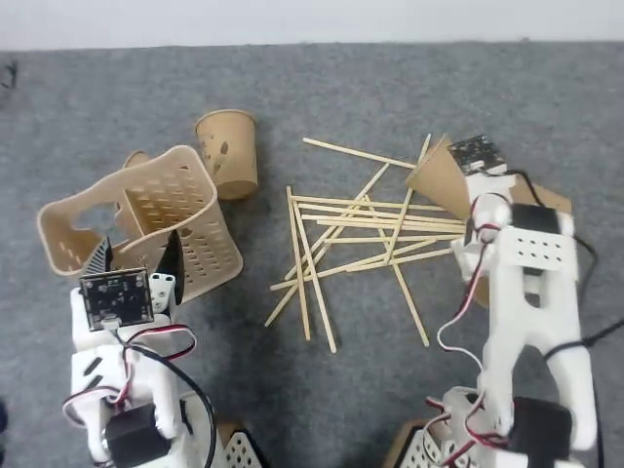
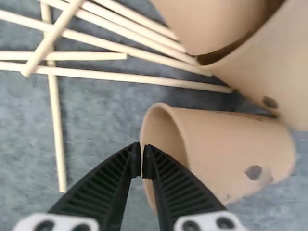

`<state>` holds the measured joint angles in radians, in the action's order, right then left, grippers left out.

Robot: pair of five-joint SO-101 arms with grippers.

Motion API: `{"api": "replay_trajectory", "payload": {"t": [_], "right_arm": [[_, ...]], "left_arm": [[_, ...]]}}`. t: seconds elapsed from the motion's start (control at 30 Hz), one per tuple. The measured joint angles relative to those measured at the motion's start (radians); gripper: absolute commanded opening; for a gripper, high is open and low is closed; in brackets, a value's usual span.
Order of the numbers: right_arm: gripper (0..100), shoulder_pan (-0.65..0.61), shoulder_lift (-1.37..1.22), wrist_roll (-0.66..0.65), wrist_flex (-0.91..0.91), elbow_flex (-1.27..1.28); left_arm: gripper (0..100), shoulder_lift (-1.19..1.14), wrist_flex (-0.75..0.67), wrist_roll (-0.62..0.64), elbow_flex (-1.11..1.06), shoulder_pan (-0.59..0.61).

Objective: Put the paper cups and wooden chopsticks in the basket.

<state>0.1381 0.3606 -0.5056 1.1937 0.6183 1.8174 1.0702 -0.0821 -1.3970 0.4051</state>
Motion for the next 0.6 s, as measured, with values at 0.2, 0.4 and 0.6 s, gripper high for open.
{"api": "replay_trajectory", "payload": {"t": [0.2,0.4,0.6], "right_arm": [[2.6,0.107,0.046,-0.115,-0.006,0.0],[2.6,0.255,0.048,-0.218,-0.094,0.0],[2.6,0.388,0.048,-0.269,-0.129,-0.052]], "left_arm": [[28,0.0,0.0,0.0,0.0,0.0],[28,0.0,0.0,0.0,0.0,0.0],[28,0.0,0.0,0.0,0.0,0.0]]}}
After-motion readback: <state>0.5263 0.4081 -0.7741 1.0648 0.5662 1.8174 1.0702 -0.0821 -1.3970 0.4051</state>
